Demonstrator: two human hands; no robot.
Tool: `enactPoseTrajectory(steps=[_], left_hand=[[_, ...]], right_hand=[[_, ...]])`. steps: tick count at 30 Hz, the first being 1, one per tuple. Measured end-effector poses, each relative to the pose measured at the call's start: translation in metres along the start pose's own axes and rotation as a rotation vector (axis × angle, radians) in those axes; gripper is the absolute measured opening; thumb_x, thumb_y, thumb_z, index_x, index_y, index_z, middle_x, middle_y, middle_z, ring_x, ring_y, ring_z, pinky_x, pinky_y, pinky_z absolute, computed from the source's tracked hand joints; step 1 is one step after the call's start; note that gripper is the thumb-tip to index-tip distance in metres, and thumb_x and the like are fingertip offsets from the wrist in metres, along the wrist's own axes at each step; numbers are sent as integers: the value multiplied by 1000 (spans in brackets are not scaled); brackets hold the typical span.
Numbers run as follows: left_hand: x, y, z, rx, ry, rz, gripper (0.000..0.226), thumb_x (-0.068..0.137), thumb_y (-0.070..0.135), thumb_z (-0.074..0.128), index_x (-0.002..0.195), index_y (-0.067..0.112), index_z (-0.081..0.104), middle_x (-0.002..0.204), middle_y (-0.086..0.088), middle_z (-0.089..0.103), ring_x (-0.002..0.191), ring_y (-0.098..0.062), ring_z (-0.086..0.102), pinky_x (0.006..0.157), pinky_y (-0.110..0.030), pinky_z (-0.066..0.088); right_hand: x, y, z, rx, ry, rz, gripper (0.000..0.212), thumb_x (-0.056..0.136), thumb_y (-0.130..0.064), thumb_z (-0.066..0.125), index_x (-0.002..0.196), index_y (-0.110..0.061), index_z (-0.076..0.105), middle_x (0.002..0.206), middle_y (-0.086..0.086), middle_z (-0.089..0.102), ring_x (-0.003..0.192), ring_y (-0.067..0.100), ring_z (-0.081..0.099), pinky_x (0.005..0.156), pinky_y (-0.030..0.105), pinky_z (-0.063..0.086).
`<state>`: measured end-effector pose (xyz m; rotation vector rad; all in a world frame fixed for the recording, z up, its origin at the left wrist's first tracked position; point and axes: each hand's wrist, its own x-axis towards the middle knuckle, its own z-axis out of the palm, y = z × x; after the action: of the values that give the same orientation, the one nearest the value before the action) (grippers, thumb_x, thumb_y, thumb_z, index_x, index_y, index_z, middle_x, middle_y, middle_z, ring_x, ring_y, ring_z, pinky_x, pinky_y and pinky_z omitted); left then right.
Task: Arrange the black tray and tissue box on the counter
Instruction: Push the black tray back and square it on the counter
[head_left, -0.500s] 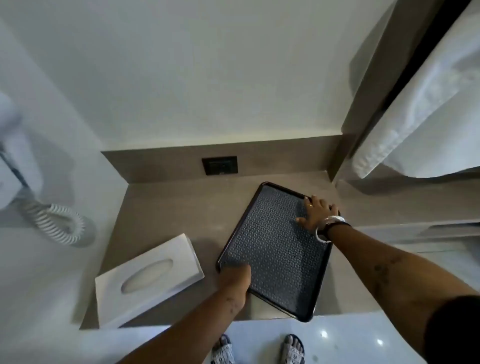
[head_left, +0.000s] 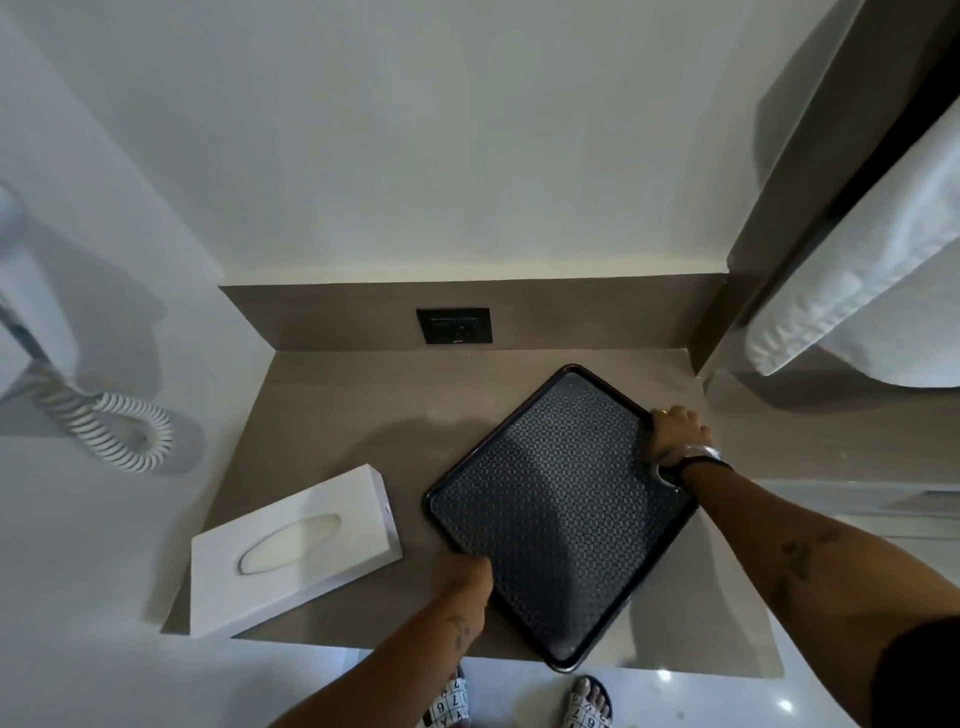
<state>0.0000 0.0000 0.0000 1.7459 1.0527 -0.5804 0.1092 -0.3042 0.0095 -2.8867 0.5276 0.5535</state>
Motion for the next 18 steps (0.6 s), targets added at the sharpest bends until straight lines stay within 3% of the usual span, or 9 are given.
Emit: enactPoseTrajectory(steps=[4, 8, 11, 15, 18], left_hand=[[13, 41, -21, 124, 65, 257, 21, 89, 3, 58, 102, -13, 63, 110, -31, 65, 103, -43, 63, 92, -47, 51], [27, 75, -39, 215, 93, 377, 8, 87, 5, 59, 80, 1, 60, 90, -25, 64, 91, -39, 65, 85, -46, 53], [47, 86, -44, 285, 85, 417, 13, 86, 8, 59, 83, -4, 65, 94, -24, 69, 92, -38, 67, 73, -39, 52], [67, 90, -50, 330, 69, 442, 17, 85, 6, 57, 93, -7, 65, 99, -23, 70, 92, -37, 67, 76, -41, 55], [72, 90, -54, 351, 66, 466, 10, 85, 4, 56, 86, -2, 63, 99, -22, 70, 83, -31, 64, 69, -36, 51]], right_hand=[[-10, 25, -1, 286, -3, 119, 30, 89, -16, 62, 116, -3, 64, 120, 24, 61, 112, 39, 55, 95, 44, 49], [-48, 27, 10, 539, 48, 228, 11, 83, -3, 65, 93, -1, 68, 101, 25, 69, 86, 33, 63, 76, 34, 49], [-75, 22, 27, 614, 72, 282, 7, 81, -4, 64, 86, -6, 69, 94, 22, 72, 79, 29, 62, 73, 31, 47], [-95, 12, 46, 647, 80, 325, 14, 81, -7, 65, 92, -9, 73, 90, 18, 73, 74, 27, 58, 69, 28, 43], [-98, 4, 54, 682, 101, 339, 16, 80, -1, 64, 92, -4, 73, 89, 22, 73, 84, 35, 65, 74, 32, 50]])
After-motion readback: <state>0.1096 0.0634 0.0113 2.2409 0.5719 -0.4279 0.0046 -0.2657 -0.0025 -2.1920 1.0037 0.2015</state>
